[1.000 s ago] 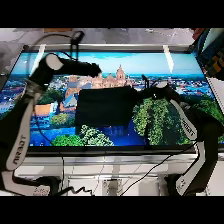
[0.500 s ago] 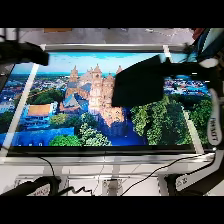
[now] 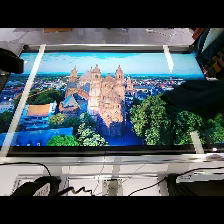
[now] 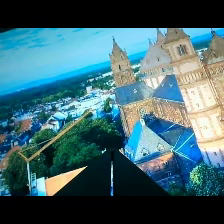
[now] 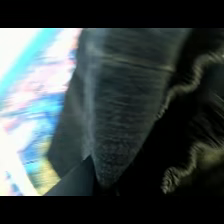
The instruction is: Fold the clothes and pants, and hang the long-sleeved shirts on hangers.
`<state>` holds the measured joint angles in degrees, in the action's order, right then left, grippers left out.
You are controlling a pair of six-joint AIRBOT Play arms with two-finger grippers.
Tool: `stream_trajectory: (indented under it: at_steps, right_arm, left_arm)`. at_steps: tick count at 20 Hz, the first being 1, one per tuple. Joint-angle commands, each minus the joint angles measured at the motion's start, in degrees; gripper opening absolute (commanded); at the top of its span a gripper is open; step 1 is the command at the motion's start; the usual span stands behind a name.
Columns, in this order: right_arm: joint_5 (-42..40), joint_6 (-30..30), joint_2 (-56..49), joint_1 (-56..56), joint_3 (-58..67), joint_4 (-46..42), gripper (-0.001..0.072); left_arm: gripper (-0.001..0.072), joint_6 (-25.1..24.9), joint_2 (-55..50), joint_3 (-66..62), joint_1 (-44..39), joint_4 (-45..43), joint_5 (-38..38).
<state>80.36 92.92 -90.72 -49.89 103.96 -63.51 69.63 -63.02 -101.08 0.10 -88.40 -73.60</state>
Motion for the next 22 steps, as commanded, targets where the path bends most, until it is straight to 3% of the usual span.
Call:
stream_trajectory:
  at_steps: [1, 4, 7, 8, 9, 11, 12, 14, 15, 17, 18, 22]
  right_arm:
    - [8.2, 1.64, 0.83, -9.42, 0.07, -15.39, 0.003]
    - [15.28, 6.97, 0.85, -12.83, 0.0, -24.41, 0.0031]
    - [19.91, 13.09, 0.83, -13.94, 0.0, -25.38, 0.0032]
    - [21.27, 13.22, 0.81, -13.9, 0.0, -25.22, 0.0064]
    - [22.08, 13.22, 0.81, -13.9, 0.0, -25.09, 0.0188]
    - [22.34, 13.09, 0.83, -13.92, 0.02, -25.09, 0.0616]
    - [22.51, 12.9, 0.83, -13.92, 0.02, -25.07, 0.0699]
    - [23.69, 12.59, 0.81, -13.9, 0.02, -24.44, 0.0682]
    - [23.76, 10.88, 0.76, -13.73, 0.0, -23.63, 0.061]
    - [23.85, 6.62, 0.68, -12.17, 0.0, -23.28, 0.0093]
    - [24.0, 6.14, 0.74, -10.82, 0.02, -22.86, 0.0032]
    - [23.56, 5.86, 1.46, -1.2, 0.02, -18.29, 0.0032]
  left_arm:
    - [0.0021, 0.02, 0.46, 0.0, 0.11, 0.15, -1.4]
    - [0.0021, 0.02, 0.46, 0.0, 0.04, 0.17, -1.4]
    - [0.0021, 0.02, 0.46, 0.0, 0.0, 0.15, -1.38]
    - [0.0021, 0.02, 0.46, 0.0, 0.02, 0.15, -1.4]
    - [0.002, 0.0, 0.46, 0.0, 0.02, 0.13, -1.38]
    - [0.0021, 0.0, 0.46, 0.0, 0.02, 0.13, -1.33]
    - [0.0021, 0.0, 0.46, 0.0, 0.02, 0.13, -1.33]
    - [0.0021, 0.0, 0.46, 0.0, 0.02, 0.13, -1.33]
    - [0.0021, 0.0, 0.46, 0.0, 0.02, 0.13, -1.33]
    - [0.0021, 0.0, 0.46, 0.0, 0.02, 0.13, -1.33]
    - [0.0021, 0.0, 0.46, 0.0, 0.02, 0.13, -1.33]
    - [0.0021, 0.0, 0.46, 0.0, 0.02, 0.13, -1.33]
